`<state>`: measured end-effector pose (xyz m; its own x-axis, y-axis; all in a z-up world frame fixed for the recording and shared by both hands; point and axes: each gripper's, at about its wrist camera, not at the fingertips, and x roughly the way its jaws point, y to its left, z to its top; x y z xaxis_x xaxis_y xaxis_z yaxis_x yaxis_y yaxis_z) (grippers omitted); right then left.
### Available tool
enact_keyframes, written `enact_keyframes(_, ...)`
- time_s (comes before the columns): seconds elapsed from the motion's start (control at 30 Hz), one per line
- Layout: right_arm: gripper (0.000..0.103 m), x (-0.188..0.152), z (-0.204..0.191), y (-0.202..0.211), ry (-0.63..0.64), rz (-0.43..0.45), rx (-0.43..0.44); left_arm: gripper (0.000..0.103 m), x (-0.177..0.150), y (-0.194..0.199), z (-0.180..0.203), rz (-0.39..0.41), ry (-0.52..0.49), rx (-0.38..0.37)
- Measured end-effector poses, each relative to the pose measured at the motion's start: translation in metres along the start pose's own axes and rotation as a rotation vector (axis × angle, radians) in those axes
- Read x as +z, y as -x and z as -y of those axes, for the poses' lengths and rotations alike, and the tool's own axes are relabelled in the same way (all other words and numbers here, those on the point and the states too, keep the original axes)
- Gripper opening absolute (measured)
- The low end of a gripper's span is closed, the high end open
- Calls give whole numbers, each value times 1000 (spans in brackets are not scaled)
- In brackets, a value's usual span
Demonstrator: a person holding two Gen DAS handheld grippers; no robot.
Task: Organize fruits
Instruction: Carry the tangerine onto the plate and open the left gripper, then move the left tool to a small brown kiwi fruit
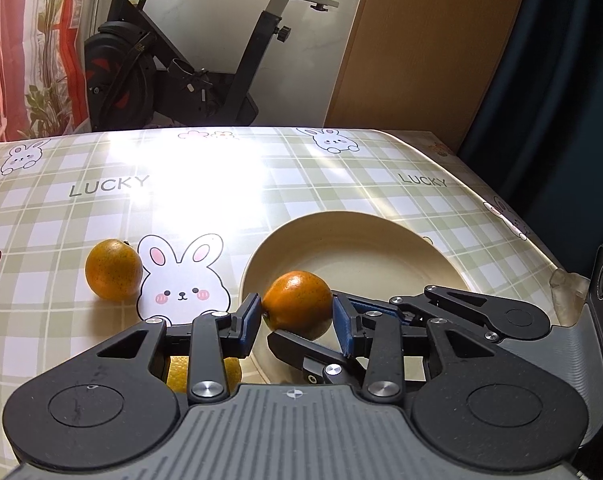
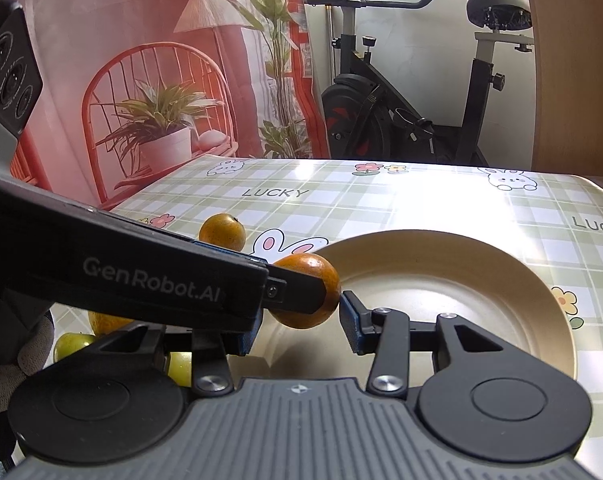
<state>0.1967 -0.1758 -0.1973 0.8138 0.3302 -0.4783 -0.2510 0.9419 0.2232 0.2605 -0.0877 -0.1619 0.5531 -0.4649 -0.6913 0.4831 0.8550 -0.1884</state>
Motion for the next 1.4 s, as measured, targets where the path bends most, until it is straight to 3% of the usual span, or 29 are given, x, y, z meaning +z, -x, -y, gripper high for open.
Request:
enact_keyframes(0.47,46,-5,4,1,-24,45,-5,41,0,-9,-4,11,1,28)
enact_keyframes(0.8,46,-16,2,29,-44,112,-27,43,0,45,1,135,11,71)
enact_keyframes(0.97,46,-27,-3,53,-45,120,-23,58,-9,71,5,188,14,115)
enact_keyframes(1.4,46,-44,-19,80,-16,78,-16,56,-51,107,3,247,59,106)
